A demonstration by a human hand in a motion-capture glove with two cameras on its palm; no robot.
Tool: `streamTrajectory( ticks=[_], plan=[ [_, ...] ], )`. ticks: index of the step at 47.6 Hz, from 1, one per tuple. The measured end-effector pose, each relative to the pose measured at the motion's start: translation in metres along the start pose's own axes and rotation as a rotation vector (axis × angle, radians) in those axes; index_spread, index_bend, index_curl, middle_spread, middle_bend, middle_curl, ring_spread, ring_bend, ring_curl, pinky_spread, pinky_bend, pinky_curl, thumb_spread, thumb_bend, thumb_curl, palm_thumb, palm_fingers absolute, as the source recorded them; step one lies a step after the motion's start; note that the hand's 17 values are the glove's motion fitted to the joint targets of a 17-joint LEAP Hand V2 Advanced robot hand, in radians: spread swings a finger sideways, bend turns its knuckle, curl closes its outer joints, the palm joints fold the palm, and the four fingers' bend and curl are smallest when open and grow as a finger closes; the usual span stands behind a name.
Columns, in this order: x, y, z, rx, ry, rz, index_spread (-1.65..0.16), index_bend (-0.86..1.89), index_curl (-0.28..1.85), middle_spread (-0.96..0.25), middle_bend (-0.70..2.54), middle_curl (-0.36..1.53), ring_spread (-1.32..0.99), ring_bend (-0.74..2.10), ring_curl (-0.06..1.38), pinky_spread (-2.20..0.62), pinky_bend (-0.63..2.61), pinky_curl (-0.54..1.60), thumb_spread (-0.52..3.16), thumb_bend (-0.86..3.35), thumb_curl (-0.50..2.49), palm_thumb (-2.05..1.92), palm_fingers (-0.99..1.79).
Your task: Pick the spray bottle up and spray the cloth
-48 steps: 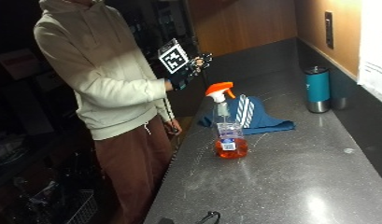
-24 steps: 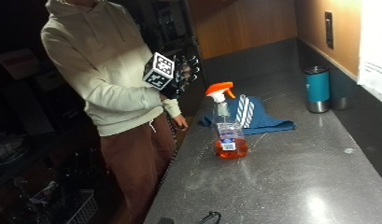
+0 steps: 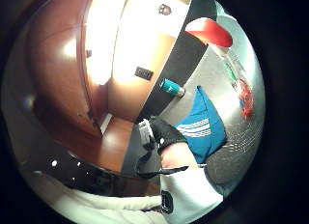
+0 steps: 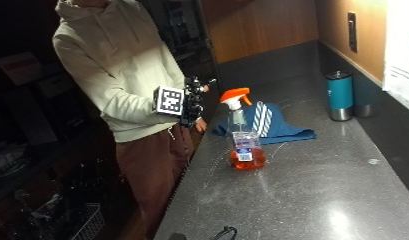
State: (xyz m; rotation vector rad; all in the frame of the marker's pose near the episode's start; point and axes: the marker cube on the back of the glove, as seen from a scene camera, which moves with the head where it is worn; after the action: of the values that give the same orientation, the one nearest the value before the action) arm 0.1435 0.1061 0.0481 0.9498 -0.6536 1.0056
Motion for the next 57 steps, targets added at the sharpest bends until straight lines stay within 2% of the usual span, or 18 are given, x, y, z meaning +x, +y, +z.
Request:
streamTrajectory(
  ticks=[13,17,22,28,32,34,57],
  plan=[
    [0.027,-0.017,0.023,0.091,-0.074,0.132,-0.33,0.09,0.15,0.05,0.16,0.27,0.12,0.29,0.25,0.2,0.42,0.33,0.96,-0.03,0.34,0.52,-0.18],
    [0.033,-0.028,0.029,0.22,-0.103,0.155,-0.32,0.09,0.15,0.05,0.16,0.26,0.12,0.29,0.25,0.2,0.41,0.33,0.96,-0.03,0.34,0.52,-0.16],
    [0.036,-0.019,0.033,0.142,-0.168,0.179,-0.31,0.1,0.14,0.05,0.16,0.25,0.11,0.3,0.25,0.2,0.41,0.33,0.95,-0.03,0.33,0.52,-0.14],
    [0.05,-0.039,0.043,0.37,-0.178,0.126,-0.31,0.1,0.14,0.04,0.17,0.26,0.09,0.31,0.26,0.2,0.4,0.33,0.94,-0.03,0.33,0.53,-0.1],
    [0.048,-0.032,0.046,0.249,-0.232,0.303,-0.31,0.1,0.14,0.03,0.18,0.26,0.07,0.32,0.26,0.2,0.4,0.33,0.94,-0.02,0.34,0.54,-0.09],
    [0.048,-0.03,0.047,0.225,-0.246,0.34,-0.31,0.1,0.14,0.03,0.18,0.26,0.07,0.32,0.26,0.2,0.4,0.33,0.94,-0.02,0.34,0.55,-0.09],
    [0.052,-0.049,0.072,0.253,-0.272,0.398,-0.29,0.1,0.14,0.03,0.18,0.27,0.05,0.35,0.28,0.19,0.44,0.35,0.91,-0.03,0.35,0.62,-0.08]
  ],
)
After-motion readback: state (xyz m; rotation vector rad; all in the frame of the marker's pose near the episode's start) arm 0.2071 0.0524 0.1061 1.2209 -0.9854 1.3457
